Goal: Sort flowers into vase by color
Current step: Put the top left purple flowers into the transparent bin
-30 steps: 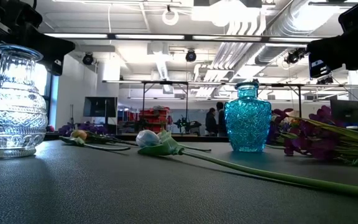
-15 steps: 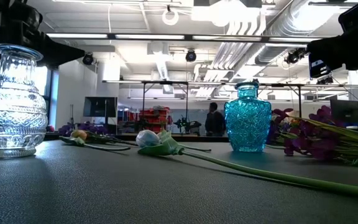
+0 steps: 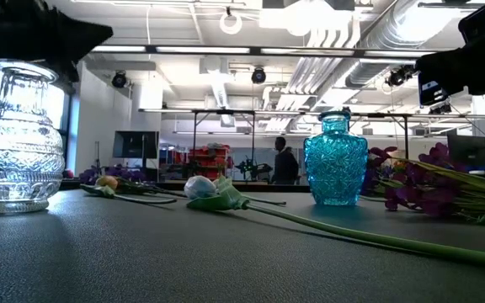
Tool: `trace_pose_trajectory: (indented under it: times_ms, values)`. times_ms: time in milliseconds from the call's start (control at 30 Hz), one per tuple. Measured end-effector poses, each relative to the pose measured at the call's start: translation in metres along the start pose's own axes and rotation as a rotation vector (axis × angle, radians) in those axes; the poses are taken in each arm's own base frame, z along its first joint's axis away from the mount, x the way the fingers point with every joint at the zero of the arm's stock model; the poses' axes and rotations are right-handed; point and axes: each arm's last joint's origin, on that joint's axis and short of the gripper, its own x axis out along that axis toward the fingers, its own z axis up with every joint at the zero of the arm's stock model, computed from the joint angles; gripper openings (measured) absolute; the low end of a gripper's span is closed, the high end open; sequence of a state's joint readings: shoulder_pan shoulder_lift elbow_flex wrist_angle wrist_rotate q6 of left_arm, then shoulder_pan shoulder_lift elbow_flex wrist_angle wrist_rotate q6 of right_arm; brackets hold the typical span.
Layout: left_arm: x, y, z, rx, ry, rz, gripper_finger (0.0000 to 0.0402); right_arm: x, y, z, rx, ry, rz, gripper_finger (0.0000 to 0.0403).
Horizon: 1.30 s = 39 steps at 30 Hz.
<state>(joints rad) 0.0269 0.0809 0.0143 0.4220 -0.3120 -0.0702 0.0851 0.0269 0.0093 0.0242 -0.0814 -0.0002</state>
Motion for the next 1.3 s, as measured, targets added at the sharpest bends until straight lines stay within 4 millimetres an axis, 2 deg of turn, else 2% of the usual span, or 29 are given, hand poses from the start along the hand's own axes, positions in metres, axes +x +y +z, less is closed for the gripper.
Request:
trace_pose_trajectory:
  times_ms: [100, 200, 533, 667, 800, 967, 1167, 1300]
  values:
    - [0.008, 0.002, -0.001, 0.053, 0.041, 0.144, 0.0, 0.0, 0.0, 0.0, 0.0, -0.001, 0.0, 0.0]
    - [0.023, 0.0, 0.007, 0.118, 0.103, 0.311, 0.0, 0.0, 0.0, 0.0, 0.0, 0.0, 0.0, 0.0]
    - [0.112, -0.015, 0.033, 0.425, 0.462, 0.765, 0.0, 0.0, 0.0, 0.0, 0.0, -0.001, 0.0, 0.0]
    - [0.144, -0.011, 0.041, 0.343, 0.512, 0.853, 0.0001, 0.0, 0.0, 0.0, 0.0, -0.001, 0.0, 0.0]
    - [0.166, -0.002, 0.046, 0.178, 0.62, 0.868, 0.0013, 0.0, 0.0, 0.0, 0.0, -0.001, 0.0, 0.0]
    - [0.175, 0.015, 0.027, 0.02, 0.869, 0.88, 0.0044, 0.0, 0.0, 0.0, 0.0, 0.0, 0.0, 0.0]
    - [0.169, 0.038, -0.009, -0.193, 1.214, 0.911, 0.0082, 0.0, 0.0, 0.0, 0.0, 0.0, 0.0, 0.0]
    - [0.171, 0.044, -0.03, -0.224, 1.304, 0.945, 0.012, 0.0, 0.0, 0.0, 0.0, -0.001, 0.0, 0.0]
